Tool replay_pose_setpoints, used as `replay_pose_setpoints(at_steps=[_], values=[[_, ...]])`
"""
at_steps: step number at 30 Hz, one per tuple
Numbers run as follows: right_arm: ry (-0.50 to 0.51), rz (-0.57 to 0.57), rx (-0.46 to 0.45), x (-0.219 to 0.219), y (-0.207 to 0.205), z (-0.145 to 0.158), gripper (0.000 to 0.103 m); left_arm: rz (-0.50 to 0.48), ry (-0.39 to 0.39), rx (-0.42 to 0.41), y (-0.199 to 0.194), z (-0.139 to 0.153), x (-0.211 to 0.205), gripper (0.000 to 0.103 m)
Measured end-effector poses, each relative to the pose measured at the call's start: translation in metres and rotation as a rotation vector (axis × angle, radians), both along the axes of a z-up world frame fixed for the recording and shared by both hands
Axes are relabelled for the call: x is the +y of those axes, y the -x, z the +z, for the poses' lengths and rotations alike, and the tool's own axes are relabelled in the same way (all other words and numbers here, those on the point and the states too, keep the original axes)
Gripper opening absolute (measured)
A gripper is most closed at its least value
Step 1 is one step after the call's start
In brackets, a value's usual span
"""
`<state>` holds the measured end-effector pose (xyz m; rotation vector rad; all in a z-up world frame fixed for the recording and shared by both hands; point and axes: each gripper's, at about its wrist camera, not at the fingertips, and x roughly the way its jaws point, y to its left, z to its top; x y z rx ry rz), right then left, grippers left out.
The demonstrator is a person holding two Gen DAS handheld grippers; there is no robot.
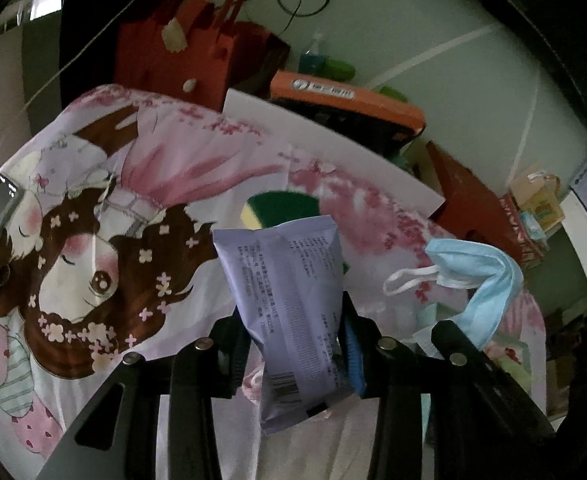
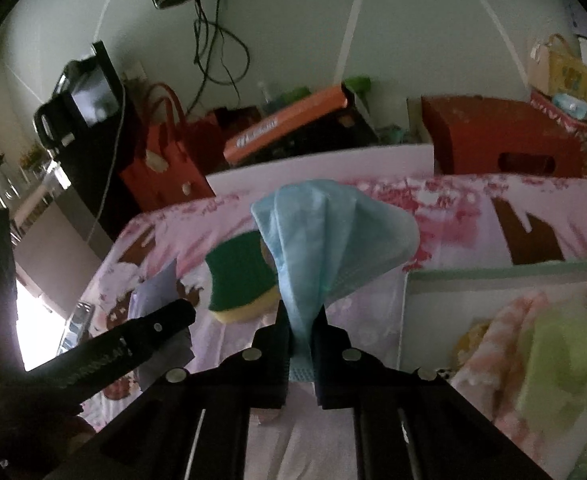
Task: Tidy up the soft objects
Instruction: 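Carry packet and mask over the mint tray with both tools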
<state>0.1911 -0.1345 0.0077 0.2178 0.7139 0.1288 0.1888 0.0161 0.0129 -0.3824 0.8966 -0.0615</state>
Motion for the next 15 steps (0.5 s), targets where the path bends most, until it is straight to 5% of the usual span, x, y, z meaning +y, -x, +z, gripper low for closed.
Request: replay_pose_setpoints(at_steps=[15], values=[[-0.007, -0.051, -0.022, -0.016, 0.016, 0.020, 0.010, -0.033, -0.011, -0.063, 0.013, 0.022, -0.006, 0.041]])
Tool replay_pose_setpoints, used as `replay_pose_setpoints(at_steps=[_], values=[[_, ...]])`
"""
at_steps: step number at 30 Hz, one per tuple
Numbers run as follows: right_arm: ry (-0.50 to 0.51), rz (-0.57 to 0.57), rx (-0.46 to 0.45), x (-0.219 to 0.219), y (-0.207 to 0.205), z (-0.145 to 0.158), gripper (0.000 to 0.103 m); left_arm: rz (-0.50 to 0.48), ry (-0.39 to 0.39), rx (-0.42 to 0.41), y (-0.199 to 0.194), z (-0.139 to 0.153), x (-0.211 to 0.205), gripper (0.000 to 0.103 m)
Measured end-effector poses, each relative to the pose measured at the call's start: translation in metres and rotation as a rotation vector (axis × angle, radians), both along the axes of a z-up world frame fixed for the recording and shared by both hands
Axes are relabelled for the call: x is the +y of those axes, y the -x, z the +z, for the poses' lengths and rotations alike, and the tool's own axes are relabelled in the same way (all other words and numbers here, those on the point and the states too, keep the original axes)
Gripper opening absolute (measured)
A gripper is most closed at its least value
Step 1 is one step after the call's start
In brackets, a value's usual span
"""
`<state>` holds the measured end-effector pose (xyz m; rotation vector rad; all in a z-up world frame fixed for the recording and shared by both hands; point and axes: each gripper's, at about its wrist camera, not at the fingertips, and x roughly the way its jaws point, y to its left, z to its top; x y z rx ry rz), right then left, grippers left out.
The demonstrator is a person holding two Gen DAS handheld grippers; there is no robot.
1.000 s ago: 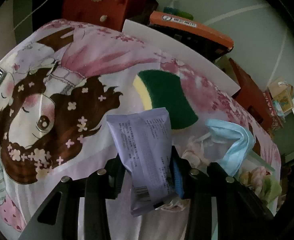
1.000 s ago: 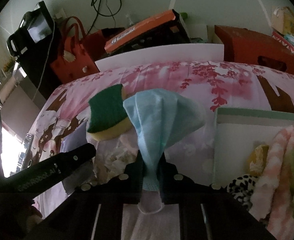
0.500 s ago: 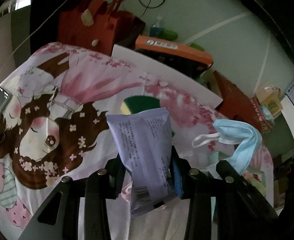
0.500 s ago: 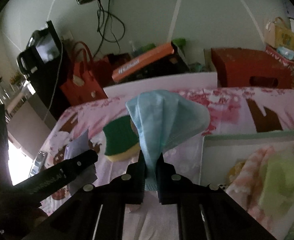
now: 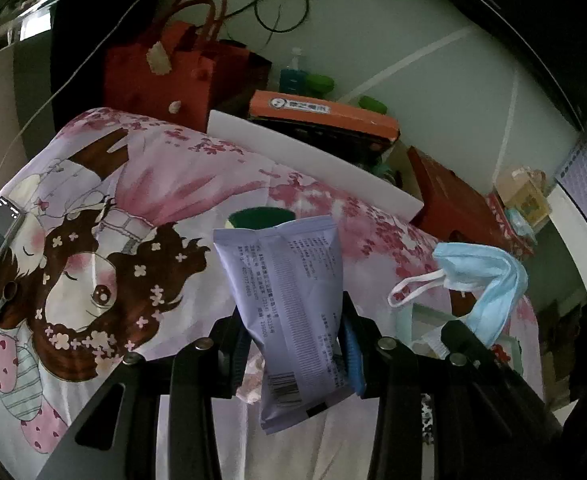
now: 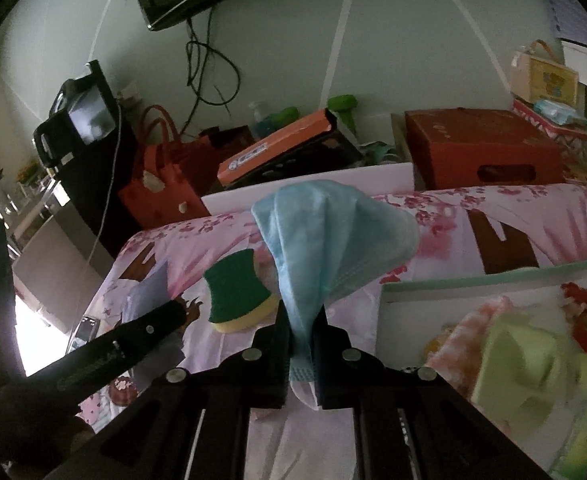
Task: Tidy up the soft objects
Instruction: 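Carry packet and mask over the mint tray with both tools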
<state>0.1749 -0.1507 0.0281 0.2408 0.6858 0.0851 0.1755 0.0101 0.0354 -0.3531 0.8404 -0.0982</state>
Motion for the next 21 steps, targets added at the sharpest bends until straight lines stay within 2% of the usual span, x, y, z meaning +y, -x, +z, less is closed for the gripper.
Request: replay_pose_setpoints(at_steps=[9, 21], values=[[0.010, -0.092, -0.012, -0.035, 0.016, 0.011, 0.010, -0.077, -0.027, 0.008, 0.006, 0.002, -0.030, 0.041], [0.037, -0.326, -0.003, -0.113, 0.046, 0.019, 0.010, -0.283, -0.041, 0.004, 0.014, 0.002, -0.102, 0.041]])
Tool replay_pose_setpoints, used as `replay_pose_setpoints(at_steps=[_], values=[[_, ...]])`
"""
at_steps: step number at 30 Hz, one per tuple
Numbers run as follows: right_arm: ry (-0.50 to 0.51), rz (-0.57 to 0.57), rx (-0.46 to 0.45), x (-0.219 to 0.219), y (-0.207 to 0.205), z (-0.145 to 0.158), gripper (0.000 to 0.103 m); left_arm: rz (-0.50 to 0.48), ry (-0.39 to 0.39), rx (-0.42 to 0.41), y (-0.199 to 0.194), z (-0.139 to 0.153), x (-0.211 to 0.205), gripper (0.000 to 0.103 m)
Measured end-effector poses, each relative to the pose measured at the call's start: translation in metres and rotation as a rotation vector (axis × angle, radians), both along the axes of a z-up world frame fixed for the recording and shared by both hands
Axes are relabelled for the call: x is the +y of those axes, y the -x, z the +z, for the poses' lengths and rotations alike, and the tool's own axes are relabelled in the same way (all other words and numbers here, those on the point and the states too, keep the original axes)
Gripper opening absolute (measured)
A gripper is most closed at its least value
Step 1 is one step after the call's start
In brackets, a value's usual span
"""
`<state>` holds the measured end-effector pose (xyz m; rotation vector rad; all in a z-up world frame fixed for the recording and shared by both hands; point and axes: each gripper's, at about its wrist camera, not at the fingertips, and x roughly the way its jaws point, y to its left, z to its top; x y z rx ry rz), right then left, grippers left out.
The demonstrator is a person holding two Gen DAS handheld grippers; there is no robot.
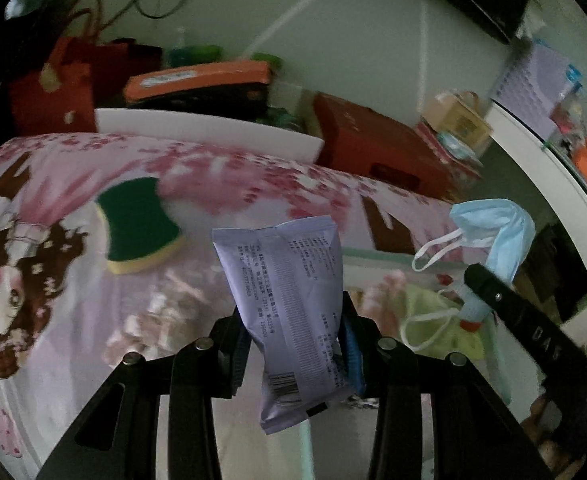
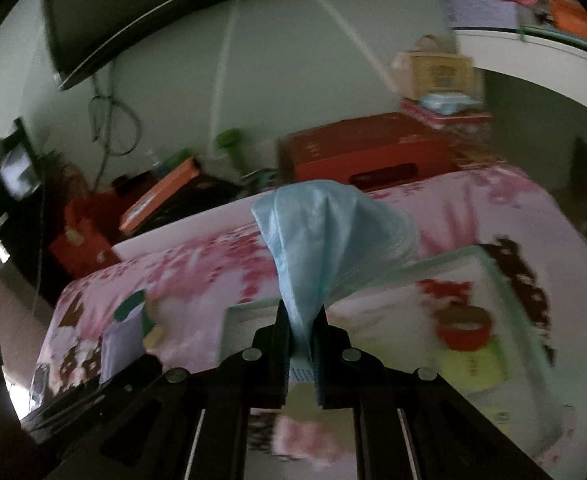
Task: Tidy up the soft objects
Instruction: 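Carry packet and mask over the mint tray with both tools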
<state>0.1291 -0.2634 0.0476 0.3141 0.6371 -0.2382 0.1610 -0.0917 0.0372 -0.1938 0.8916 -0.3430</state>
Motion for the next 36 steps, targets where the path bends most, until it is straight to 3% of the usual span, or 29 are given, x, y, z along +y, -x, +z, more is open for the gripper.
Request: replay_pose_setpoints(at_steps=[9, 16, 27, 36], values=[[-0.003, -0.164, 0.003, -0.055, 0.030, 0.003, 0.010, -0.145, 0.017, -0.007, 0.013, 0.001, -0.042, 0.041], [0.007, -0.201, 0.015, -0.069, 0.036, 0.002, 0.010, -0.229, 0.006, -0.001, 0.020, -0.004, -0.069, 0.041], [-0.030, -0.133, 0.154, -0.058, 0.007, -0.040, 0.010, -0.222, -0.008, 0.091, 0.009, -0.035, -0.074, 0.042], [-0.049, -0.120, 0.222, -0.058, -0.001, -0.058, 0.013, -0.195, -0.036, 0.146, 0.001, -0.059, -0.074, 0.041]])
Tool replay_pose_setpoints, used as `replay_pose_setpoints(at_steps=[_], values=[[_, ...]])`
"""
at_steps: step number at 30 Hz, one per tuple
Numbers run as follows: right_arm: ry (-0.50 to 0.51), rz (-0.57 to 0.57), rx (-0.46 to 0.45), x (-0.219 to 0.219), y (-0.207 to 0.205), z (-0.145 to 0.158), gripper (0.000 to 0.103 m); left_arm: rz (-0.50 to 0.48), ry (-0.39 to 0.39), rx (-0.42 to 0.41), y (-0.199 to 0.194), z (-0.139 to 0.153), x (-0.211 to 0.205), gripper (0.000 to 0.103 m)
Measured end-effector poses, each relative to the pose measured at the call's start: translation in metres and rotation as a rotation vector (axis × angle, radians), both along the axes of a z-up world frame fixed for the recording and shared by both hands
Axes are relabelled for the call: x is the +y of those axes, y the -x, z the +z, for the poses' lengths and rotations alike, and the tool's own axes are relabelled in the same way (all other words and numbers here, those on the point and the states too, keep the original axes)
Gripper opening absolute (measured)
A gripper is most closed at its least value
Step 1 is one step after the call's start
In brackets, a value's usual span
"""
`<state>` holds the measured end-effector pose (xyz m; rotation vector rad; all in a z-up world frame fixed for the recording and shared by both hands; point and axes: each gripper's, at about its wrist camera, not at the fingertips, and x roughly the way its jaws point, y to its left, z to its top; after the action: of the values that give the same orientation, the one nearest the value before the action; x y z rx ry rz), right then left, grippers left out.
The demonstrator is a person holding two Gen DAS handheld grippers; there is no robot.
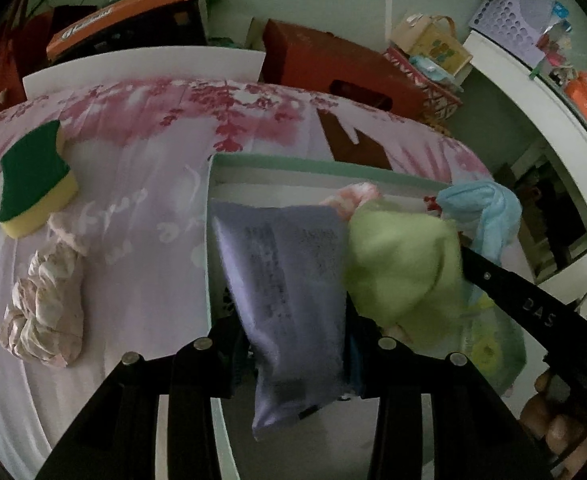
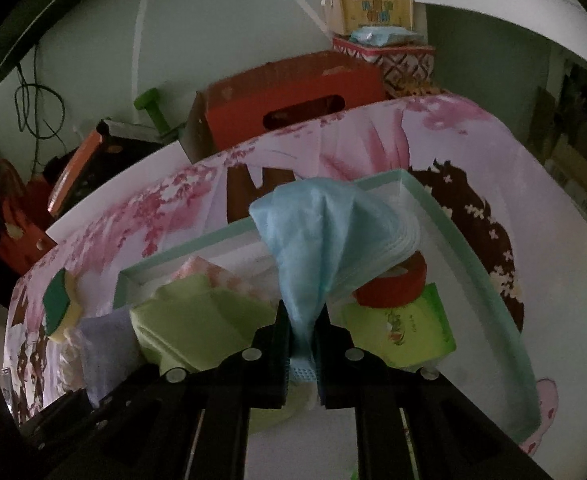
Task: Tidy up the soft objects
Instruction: 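Carry packet and mask over the mint tray with both tools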
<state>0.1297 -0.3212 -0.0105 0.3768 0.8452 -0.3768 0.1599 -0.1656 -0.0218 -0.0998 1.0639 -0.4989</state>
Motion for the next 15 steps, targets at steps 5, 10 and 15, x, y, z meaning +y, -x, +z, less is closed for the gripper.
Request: replay_pose_setpoints(at_steps=[5, 10, 15], values=[[-0.010, 0.000, 0.023, -0.0027, -0.0016, -0.0066, 0.013, 0.003, -0.012, 0.012, -0.0025, -0.0076, -0.0024, 0.041], [-0.012, -0.002, 0.033, -0.0032, -0.0017, -0.0080, 0.013, 0.003, -0.014, 0.011, -0.0028, -0.0095, -0.0034, 0.042], [-0.007, -0.004, 0.024, -0.0029, -0.0009, -0.0049, 0.018, -0.002, -0.003, 0.027, -0.0035, -0.0072, -0.0021, 0.046]])
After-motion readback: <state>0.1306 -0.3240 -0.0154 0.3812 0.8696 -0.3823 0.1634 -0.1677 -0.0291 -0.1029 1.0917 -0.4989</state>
